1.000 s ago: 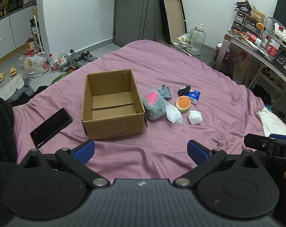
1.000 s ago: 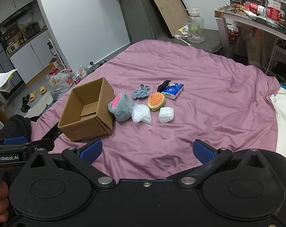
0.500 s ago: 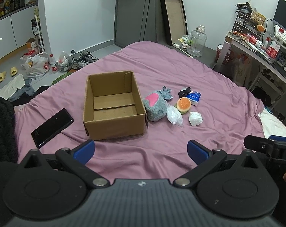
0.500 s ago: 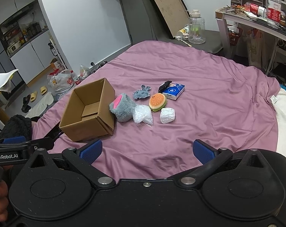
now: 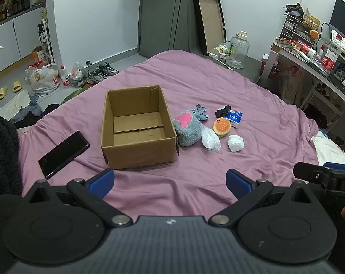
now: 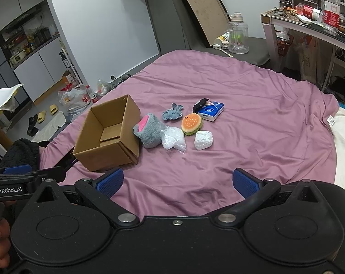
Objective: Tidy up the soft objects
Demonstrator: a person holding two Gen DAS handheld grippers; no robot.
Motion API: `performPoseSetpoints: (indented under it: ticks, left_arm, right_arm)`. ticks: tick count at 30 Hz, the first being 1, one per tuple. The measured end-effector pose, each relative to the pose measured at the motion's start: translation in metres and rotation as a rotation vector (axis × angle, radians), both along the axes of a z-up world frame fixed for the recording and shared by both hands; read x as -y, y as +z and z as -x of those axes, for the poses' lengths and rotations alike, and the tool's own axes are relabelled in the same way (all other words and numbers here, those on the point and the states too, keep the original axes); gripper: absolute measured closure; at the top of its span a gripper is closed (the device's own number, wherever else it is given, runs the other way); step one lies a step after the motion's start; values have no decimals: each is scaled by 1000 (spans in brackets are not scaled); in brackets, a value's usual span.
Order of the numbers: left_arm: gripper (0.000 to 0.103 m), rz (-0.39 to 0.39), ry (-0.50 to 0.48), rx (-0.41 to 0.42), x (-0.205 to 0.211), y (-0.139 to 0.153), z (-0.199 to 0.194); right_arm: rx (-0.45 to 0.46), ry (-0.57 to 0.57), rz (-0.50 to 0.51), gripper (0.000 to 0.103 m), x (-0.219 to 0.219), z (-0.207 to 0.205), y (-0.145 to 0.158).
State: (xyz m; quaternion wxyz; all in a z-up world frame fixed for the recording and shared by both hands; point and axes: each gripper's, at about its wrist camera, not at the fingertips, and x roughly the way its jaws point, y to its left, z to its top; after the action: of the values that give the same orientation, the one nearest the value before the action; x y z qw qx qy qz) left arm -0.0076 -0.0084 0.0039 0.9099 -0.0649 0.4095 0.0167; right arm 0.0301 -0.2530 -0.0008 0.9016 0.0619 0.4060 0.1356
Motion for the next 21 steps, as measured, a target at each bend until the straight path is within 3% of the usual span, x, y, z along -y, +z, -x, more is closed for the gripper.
performPoseSetpoints:
  ticks: [21]
  left_arm:
    - [0, -25, -20, -14, 7, -4, -22]
  right_arm:
    - [-18, 16, -8, 0, -6, -19, -16]
